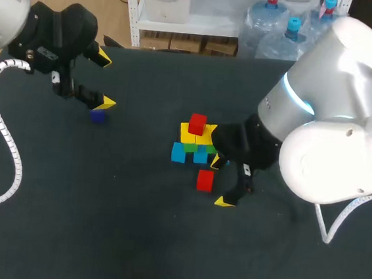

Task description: Place the blue cubes, place green cubes on the blue cubes, place the yellow cubes on the green cubes, then place the red cubes on the yellow cubes, and place purple cube on the red cubes.

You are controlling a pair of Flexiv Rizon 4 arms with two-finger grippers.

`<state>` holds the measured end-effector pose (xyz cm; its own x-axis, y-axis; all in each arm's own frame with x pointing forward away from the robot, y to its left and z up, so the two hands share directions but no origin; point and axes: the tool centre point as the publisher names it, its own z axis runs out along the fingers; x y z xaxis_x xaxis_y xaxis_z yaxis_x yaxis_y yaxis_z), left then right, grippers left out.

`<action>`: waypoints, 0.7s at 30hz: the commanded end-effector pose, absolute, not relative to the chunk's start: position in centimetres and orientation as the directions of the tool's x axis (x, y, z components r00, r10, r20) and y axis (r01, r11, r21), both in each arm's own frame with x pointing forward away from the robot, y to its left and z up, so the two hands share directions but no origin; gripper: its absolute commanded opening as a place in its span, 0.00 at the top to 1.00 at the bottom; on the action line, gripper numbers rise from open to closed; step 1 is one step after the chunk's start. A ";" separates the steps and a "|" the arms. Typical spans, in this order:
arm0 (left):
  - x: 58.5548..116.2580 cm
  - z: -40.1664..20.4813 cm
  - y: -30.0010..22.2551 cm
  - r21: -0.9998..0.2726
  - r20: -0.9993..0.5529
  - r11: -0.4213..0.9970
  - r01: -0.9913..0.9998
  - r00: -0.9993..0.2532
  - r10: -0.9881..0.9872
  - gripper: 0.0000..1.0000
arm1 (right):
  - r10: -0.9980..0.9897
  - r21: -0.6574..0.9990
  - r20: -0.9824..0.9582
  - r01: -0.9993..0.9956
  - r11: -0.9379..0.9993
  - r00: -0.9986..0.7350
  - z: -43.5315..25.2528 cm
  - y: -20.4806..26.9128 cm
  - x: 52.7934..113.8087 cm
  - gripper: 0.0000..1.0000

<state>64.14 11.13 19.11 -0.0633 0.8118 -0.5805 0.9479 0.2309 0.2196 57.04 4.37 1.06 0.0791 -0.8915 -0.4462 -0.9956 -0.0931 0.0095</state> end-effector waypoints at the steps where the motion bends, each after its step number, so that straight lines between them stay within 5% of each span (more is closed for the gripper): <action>1: 64.2 19.1 11.2 0.220 -0.582 0.231 0.948 -0.062 0.811 0.00 | -0.893 0.018 -0.442 -0.995 -0.103 0.084 1.1 4.9 57.7 0.00; 21: 64.2 19.1 11.2 0.220 -0.582 0.231 0.948 -0.062 0.811 0.00 | -0.897 0.040 -0.433 -0.992 -0.122 0.092 0.4 5.4 58.3 0.00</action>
<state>64.14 11.13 19.11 -0.0633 0.8118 -0.5805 0.9479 0.2309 0.2196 58.02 5.24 0.55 0.0926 -0.8964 -0.4336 -0.9922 -0.1195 0.0353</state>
